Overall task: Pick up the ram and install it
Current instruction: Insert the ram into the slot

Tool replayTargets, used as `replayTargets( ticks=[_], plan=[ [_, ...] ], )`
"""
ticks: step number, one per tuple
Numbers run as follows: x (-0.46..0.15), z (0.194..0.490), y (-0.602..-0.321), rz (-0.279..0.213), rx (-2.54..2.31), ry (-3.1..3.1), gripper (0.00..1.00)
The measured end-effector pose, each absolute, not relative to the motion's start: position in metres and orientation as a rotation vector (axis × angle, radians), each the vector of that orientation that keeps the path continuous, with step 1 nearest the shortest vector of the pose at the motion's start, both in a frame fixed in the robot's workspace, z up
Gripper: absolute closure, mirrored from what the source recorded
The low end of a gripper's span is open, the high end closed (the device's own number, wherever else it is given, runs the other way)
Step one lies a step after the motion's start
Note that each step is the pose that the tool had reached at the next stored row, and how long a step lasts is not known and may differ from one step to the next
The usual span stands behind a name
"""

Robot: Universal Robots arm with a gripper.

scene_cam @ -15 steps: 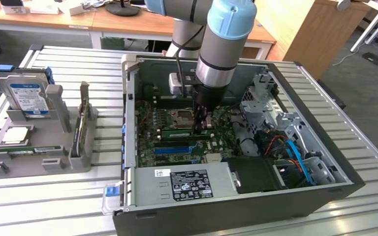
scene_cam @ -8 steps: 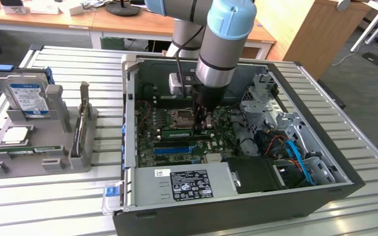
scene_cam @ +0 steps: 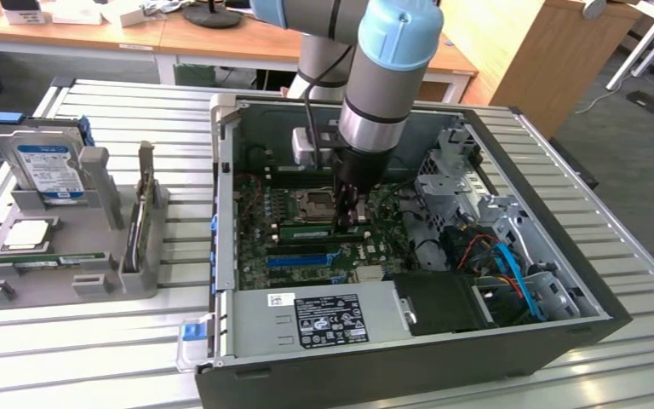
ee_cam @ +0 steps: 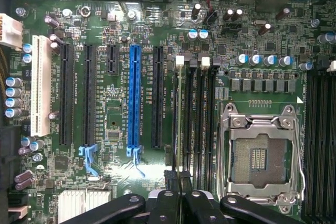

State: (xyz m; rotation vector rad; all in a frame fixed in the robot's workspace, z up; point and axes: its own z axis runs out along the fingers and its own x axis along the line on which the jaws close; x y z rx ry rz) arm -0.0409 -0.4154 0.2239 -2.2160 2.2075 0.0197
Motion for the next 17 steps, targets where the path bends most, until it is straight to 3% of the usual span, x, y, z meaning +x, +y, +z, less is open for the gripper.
replayTargets(
  ticks=[11, 13, 17],
  plan=[
    [-0.041, 0.223, -0.4155, 0.02, -2.216, 2.208, 0.87],
    [-0.041, 0.223, -0.4155, 0.02, -2.216, 2.208, 0.75],
    [-0.0409, 0.223, -0.4155, 0.02, -2.216, 2.208, 0.75]
  ],
)
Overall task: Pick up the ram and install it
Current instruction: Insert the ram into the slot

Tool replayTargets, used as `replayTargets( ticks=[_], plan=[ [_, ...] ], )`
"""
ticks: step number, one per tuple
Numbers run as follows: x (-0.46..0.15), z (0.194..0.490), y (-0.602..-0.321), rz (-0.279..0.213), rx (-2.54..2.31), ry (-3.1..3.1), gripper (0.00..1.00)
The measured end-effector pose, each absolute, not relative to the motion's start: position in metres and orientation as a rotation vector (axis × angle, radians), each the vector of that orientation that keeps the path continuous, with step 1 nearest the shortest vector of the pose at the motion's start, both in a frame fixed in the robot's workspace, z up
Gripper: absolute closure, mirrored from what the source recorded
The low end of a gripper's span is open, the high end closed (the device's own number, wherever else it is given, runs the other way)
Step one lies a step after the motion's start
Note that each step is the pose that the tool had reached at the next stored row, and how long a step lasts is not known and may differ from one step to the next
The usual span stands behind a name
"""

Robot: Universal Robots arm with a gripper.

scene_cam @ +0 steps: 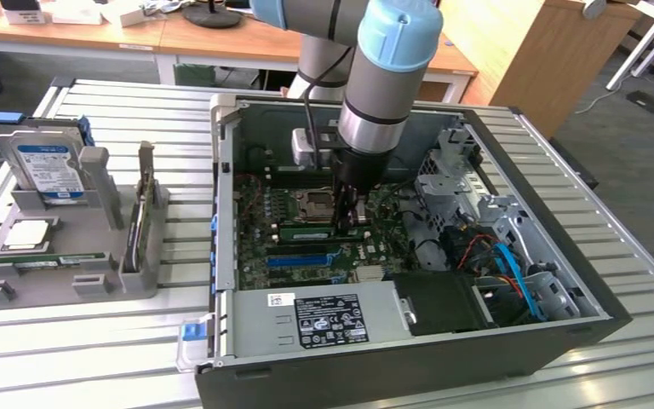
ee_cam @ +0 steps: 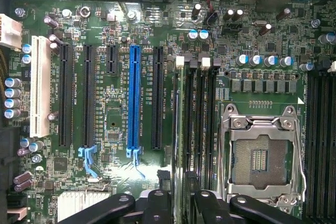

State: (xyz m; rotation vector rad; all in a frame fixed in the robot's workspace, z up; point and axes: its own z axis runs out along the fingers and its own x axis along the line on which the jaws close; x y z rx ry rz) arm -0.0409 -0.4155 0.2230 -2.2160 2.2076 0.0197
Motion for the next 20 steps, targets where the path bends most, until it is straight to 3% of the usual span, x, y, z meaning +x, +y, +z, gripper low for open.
replayTargets(
  ticks=[20],
  plan=[
    [-0.04, 0.262, -0.415, 0.02, -2.217, 2.209, 0.75]
  ],
)
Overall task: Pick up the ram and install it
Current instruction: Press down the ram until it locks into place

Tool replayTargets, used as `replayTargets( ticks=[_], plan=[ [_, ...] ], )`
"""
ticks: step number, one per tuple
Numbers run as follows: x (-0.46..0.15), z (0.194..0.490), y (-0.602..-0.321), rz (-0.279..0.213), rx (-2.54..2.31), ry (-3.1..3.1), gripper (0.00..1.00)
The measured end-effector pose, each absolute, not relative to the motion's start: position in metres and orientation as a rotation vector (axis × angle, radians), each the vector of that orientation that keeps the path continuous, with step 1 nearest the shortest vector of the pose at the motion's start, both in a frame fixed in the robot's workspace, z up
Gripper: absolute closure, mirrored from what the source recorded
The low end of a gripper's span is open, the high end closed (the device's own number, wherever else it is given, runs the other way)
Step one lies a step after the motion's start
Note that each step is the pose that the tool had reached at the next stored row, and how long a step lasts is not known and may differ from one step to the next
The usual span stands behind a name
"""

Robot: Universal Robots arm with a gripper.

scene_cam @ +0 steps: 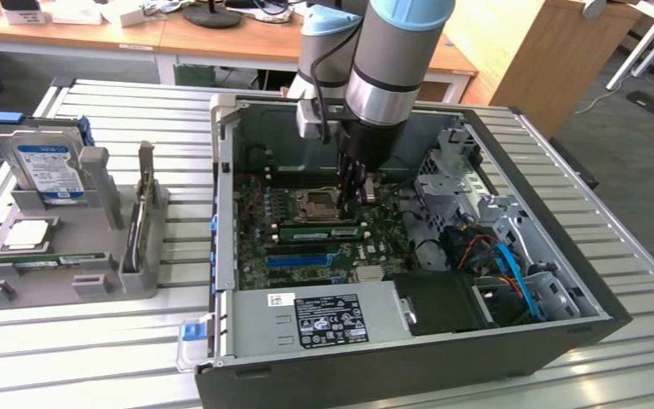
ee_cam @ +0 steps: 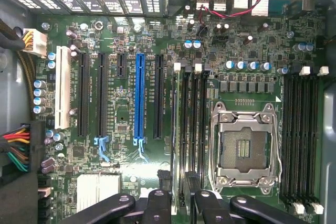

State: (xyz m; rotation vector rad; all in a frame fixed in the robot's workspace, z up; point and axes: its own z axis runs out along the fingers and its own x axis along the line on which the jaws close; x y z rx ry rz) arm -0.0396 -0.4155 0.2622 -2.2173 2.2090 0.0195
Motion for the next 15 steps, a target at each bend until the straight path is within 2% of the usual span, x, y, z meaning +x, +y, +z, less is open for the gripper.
replayTargets(
  ticks=[12, 14, 15],
  plan=[
    [-0.0396, 0.2622, -0.4155, 0.02, -2.217, 2.209, 0.76],
    [-0.0397, 0.2622, -0.4155, 0.02, -2.217, 2.209, 0.89],
    [-0.0396, 0.2622, -0.4155, 0.02, -2.217, 2.209, 0.89]
  ],
)
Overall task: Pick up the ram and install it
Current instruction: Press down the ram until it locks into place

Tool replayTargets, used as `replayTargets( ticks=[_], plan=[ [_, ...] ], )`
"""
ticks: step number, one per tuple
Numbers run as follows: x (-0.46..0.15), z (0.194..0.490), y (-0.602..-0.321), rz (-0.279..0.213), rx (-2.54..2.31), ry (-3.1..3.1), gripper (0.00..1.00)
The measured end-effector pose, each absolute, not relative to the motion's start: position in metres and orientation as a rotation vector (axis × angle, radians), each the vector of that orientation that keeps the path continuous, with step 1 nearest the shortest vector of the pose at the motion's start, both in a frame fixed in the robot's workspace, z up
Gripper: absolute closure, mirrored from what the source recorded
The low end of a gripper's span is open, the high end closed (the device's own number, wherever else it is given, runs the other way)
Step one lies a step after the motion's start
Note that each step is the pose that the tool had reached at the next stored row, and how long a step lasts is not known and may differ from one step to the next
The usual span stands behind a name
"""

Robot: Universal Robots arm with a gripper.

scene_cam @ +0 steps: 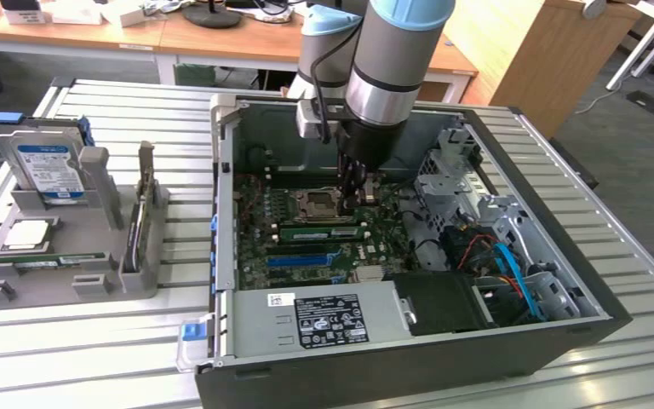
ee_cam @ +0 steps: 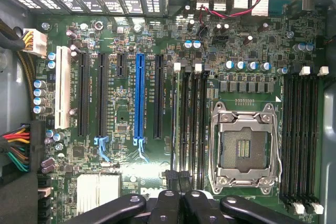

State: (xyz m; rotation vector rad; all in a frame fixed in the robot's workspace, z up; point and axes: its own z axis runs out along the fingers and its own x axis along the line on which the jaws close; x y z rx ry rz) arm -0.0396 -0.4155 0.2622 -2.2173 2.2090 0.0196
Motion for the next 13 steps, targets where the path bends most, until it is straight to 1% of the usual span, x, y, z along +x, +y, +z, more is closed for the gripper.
replayTargets(
  ticks=[13],
  plan=[
    [-0.024, 0.262, -0.416, 0.019, -2.209, 2.217, 0.89]
  ],
)
